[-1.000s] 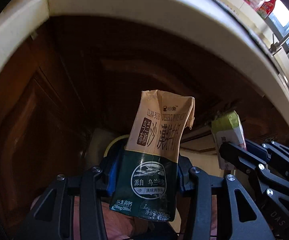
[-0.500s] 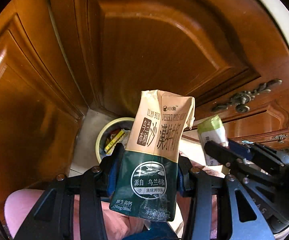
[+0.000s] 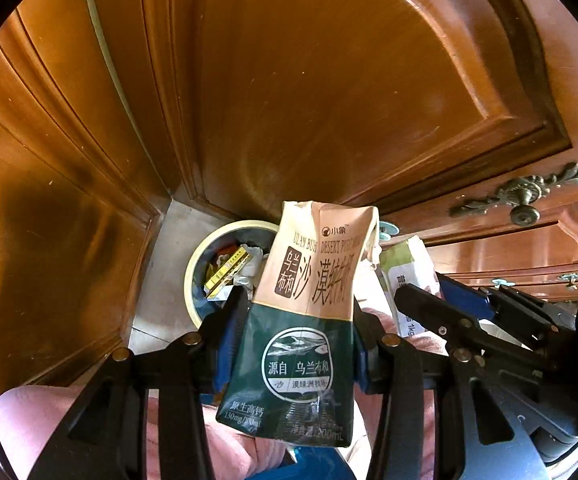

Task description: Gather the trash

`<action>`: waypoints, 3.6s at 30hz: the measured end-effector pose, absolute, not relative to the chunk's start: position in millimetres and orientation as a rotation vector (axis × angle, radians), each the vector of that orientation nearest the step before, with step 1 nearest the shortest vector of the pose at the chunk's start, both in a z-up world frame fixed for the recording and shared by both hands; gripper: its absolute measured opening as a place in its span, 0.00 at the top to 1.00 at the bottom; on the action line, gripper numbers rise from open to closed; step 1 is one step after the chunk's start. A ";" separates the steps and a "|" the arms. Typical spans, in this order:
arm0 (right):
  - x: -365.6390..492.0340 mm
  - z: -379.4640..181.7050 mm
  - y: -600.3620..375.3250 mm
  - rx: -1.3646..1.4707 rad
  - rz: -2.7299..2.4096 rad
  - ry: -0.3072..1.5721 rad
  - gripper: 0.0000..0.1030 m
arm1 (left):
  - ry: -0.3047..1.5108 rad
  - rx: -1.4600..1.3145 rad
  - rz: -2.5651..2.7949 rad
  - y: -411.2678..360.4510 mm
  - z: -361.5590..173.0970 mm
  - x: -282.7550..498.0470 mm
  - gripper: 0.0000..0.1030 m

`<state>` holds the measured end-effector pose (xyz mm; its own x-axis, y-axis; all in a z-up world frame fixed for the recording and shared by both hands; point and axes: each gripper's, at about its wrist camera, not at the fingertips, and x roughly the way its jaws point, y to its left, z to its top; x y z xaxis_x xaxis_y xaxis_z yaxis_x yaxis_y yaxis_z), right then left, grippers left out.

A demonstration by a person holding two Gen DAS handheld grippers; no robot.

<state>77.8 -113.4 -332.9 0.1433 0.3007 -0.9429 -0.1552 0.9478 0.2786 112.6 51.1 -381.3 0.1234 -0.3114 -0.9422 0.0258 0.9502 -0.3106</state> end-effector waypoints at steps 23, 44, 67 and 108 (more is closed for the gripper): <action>91.8 -353.8 -119.7 0.176 0.313 1.426 0.66 | 1.431 -0.267 -0.207 55.0 -383.3 116.9 0.18; 81.2 -315.6 -118.7 0.116 0.342 1.377 0.66 | 1.329 -0.065 -0.195 45.4 -324.4 100.6 0.09; 45.7 -170.2 -114.2 0.000 0.318 1.106 0.65 | 1.039 -0.029 -0.283 51.4 -177.3 63.7 0.09; 38.6 8.2 -144.5 0.156 0.073 0.789 0.43 | 0.662 0.053 -0.154 31.1 10.3 47.4 0.08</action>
